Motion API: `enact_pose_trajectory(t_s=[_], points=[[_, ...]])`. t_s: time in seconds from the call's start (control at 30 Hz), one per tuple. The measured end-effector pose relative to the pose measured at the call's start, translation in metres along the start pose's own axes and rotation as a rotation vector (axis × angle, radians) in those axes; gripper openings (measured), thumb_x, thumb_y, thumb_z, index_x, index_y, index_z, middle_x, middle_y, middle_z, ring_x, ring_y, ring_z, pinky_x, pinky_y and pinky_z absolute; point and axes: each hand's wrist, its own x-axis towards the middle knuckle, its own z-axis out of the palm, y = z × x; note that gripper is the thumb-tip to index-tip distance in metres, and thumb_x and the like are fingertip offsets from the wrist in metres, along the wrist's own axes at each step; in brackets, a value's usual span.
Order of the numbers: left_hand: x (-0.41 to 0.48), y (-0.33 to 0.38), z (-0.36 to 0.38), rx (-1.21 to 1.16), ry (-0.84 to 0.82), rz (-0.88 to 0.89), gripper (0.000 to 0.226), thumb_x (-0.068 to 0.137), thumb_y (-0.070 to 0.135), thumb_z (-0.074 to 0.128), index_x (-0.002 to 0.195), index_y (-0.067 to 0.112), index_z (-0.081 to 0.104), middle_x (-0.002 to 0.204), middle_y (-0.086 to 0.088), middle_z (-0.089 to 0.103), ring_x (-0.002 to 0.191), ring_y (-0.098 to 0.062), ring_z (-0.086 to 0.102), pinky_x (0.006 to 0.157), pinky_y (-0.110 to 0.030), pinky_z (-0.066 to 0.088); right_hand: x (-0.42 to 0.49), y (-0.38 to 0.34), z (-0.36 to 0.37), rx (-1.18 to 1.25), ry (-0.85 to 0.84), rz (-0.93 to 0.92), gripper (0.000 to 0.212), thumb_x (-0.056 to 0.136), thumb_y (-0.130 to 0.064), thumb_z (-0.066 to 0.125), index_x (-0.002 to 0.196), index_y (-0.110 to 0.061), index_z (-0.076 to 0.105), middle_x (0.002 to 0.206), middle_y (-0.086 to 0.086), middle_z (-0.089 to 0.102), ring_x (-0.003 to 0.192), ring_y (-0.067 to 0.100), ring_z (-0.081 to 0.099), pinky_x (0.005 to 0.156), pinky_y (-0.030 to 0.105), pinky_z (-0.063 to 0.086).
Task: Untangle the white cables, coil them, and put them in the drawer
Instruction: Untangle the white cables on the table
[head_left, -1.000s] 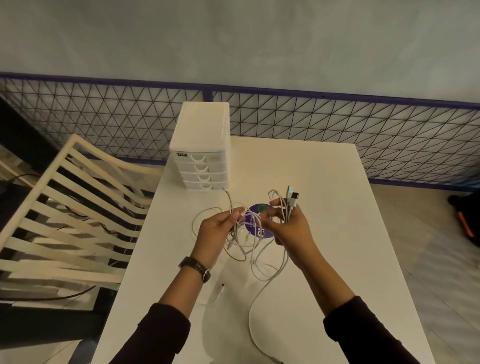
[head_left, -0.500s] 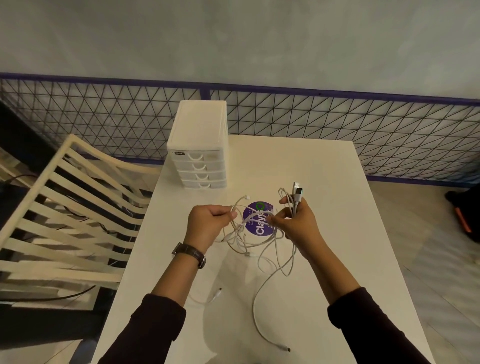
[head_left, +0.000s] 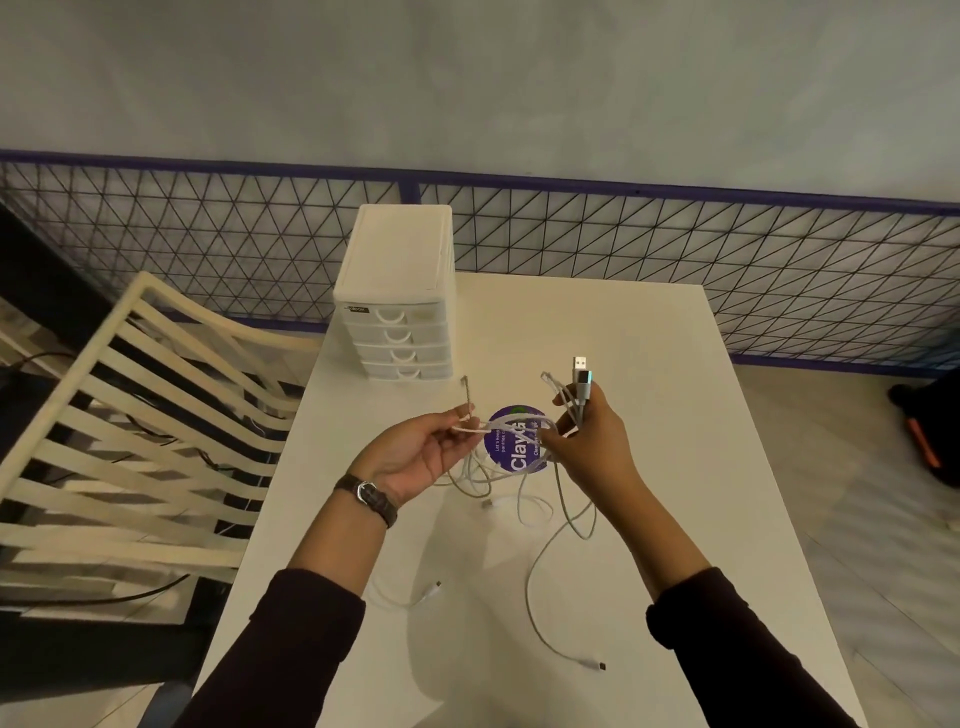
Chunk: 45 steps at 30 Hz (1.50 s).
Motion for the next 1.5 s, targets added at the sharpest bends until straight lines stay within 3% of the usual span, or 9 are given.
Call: enact_pose_trajectory(t_s=[0.17, 0.3, 0.43, 0.73, 0.87, 1.03, 1.3, 1.4, 1.5], points=[[0.006, -0.002, -0.005, 0.272, 0.019, -0.004, 0.03, 0.089, -0.007, 0.044, 0.11, 0.011, 0.053, 0.063, 0.001, 0.039, 0.034, -0.003, 0.031, 0.033, -0.014, 0.032, 0.0, -0.001, 0.005, -0.036, -0.036, -0.001, 0.042, 0.075, -0.006, 0.071, 0.109, -0.014, 0.047, 0.082, 0.002, 0.06, 0.066, 0.018, 0.056, 0.054, 0.021, 0.044], [0.002, 0.01, -0.004, 0.827, 0.102, 0.262, 0.052, 0.081, -0.015, 0.052, 0.122, 0.016, 0.053, 0.072, -0.002, 0.052, 0.056, -0.011, 0.049, 0.052, -0.014, 0.048, 0.005, -0.005, 0.0, 0.04, -0.055, 0.064, 0.042, 0.071, -0.005, 0.074, 0.102, -0.013, 0.047, 0.081, 0.009, 0.061, 0.069, 0.025, 0.062, 0.054, 0.03, 0.052], [0.007, 0.006, -0.006, 1.085, 0.338, 0.577, 0.022, 0.079, -0.004, 0.062, 0.097, 0.007, 0.069, 0.079, -0.007, 0.065, 0.069, -0.021, 0.063, 0.072, -0.029, 0.056, -0.001, -0.011, 0.004, 0.163, -0.15, 0.122, 0.031, 0.073, -0.004, 0.07, 0.097, -0.01, 0.051, 0.076, 0.009, 0.062, 0.059, 0.021, 0.062, 0.044, 0.023, 0.052], [0.008, -0.001, 0.004, 0.871, 0.328, 0.43, 0.007, 0.086, 0.017, 0.062, 0.085, 0.01, 0.063, 0.092, -0.007, 0.066, 0.086, -0.019, 0.062, 0.074, -0.027, 0.051, -0.005, -0.002, 0.001, 0.437, -0.209, 0.239, 0.026, 0.071, 0.003, 0.075, 0.08, -0.015, 0.059, 0.078, 0.009, 0.065, 0.066, 0.025, 0.065, 0.046, 0.023, 0.05], [-0.004, -0.002, 0.012, 0.786, -0.095, 0.295, 0.005, 0.088, 0.013, 0.054, 0.085, 0.012, 0.058, 0.111, -0.003, 0.069, 0.11, -0.02, 0.059, 0.093, -0.03, 0.04, -0.003, -0.001, -0.003, 0.486, -0.123, 0.244, 0.025, 0.073, 0.004, 0.073, 0.075, -0.013, 0.054, 0.075, 0.01, 0.064, 0.068, 0.027, 0.066, 0.046, 0.025, 0.052], [-0.007, -0.01, 0.004, 0.821, -0.358, 0.202, 0.029, 0.072, 0.001, 0.05, 0.082, 0.025, 0.063, 0.111, 0.0, 0.065, 0.098, -0.015, 0.059, 0.087, -0.028, 0.042, 0.005, 0.0, -0.007, 0.553, 0.0, 0.213, 0.032, 0.072, 0.004, 0.075, 0.072, -0.012, 0.047, 0.065, 0.008, 0.058, 0.059, 0.021, 0.063, 0.05, 0.03, 0.053], [0.005, -0.011, -0.017, 1.178, -0.248, 0.226, 0.034, 0.083, 0.007, 0.066, 0.102, 0.034, 0.055, 0.091, -0.005, 0.074, 0.093, -0.017, 0.067, 0.092, -0.03, 0.046, 0.014, 0.005, -0.01, 0.617, 0.121, 0.214, 0.029, 0.075, 0.005, 0.072, 0.075, -0.012, 0.049, 0.07, 0.009, 0.059, 0.055, 0.009, 0.064, 0.044, 0.023, 0.049], [0.004, -0.009, -0.022, 1.221, -0.124, 0.315, 0.013, 0.085, 0.016, 0.066, 0.078, 0.024, 0.073, 0.085, 0.007, 0.075, 0.094, -0.007, 0.067, 0.095, -0.026, 0.047, 0.017, 0.012, -0.015, 0.596, 0.162, 0.22, 0.029, 0.075, 0.004, 0.072, 0.074, -0.012, 0.048, 0.071, 0.01, 0.058, 0.064, 0.018, 0.063, 0.045, 0.025, 0.051], [-0.002, -0.003, -0.025, 1.166, 0.002, 0.414, 0.021, 0.086, 0.015, 0.064, 0.067, 0.011, 0.072, 0.088, 0.008, 0.073, 0.08, 0.007, 0.064, 0.071, -0.01, 0.047, 0.021, 0.022, -0.021, 0.587, 0.235, 0.236, 0.032, 0.076, 0.005, 0.07, 0.072, -0.014, 0.045, 0.07, 0.009, 0.051, 0.068, 0.021, 0.062, 0.044, 0.024, 0.051]])
